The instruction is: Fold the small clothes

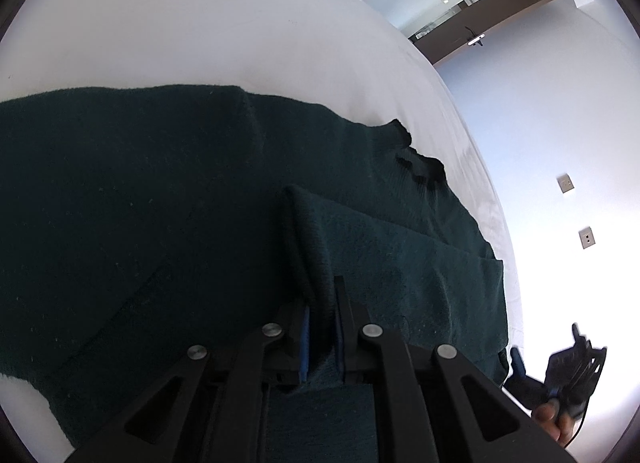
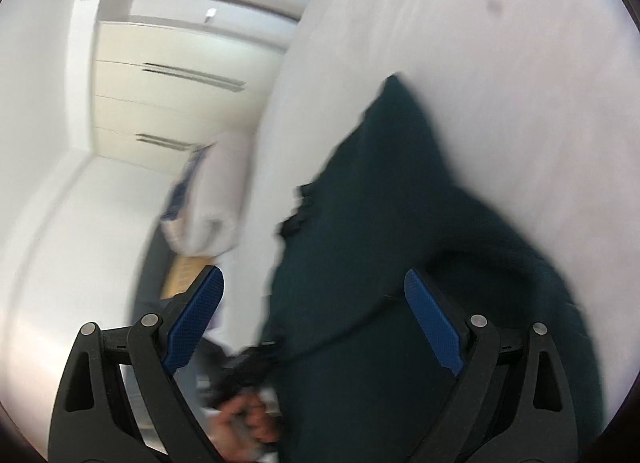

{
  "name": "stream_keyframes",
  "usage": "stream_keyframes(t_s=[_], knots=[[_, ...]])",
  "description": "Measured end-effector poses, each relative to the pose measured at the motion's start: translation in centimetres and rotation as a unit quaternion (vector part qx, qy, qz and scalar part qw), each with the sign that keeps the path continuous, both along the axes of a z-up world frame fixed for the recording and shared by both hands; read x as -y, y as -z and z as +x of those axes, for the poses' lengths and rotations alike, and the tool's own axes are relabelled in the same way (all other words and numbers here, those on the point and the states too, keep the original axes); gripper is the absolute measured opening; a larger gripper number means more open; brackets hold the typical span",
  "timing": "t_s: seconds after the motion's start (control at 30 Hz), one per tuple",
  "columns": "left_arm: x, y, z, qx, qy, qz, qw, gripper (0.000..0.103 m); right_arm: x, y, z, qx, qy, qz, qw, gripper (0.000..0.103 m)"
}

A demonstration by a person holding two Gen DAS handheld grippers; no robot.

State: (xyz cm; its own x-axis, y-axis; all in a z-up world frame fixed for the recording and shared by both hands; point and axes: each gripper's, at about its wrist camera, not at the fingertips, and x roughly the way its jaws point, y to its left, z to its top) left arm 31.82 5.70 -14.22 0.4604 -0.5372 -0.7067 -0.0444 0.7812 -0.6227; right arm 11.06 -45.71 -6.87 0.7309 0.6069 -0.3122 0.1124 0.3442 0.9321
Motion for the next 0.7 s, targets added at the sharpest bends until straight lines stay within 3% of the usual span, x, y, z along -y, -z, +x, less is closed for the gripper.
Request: stream_keyframes(t_s=[0.07, 0.2, 0.37, 0.5, 0.63, 0.7], knots=[[-0.2, 0.2, 0.0, -0.001, 0.000, -0.005, 1.0000, 0.010, 0.1, 0.3, 1.5, 0.008, -0.020, 0.024, 0.999, 0.093], [-0.1, 0.2, 0.3, 0.002, 0.004, -0.004, 1.0000, 0.010, 1.5, 2.0, 5.1, -0.027, -0.008, 0.017, 0.999, 0.093], [-0.2, 0.2, 0.4, 0.011, 0.010, -0.004, 0.9999, 0.010, 3.8, 2.7, 7.7, -0.050, 0.010, 0.078, 0.996, 0.094], [-0.5, 0.6, 0.4, 0.021, 0.008, -0.010, 0.9997, 0.010, 4.8, 0.5, 8.7, -0.049, 0.028, 0.033, 0.998, 0.095], [-0.9, 0.7, 0.2, 0.033, 0.008, -0.015, 0.9993, 0.010, 4.4, 1.7, 12.4, -0.103, -0.005, -0.008, 0.995, 0.095], [-1.1, 0.7, 0.1, 0.035, 0.009, -0.020, 0.9991, 0.011, 4.2, 2.0, 13.0, -0.106, -0.016, -0.026, 0.994, 0.095]])
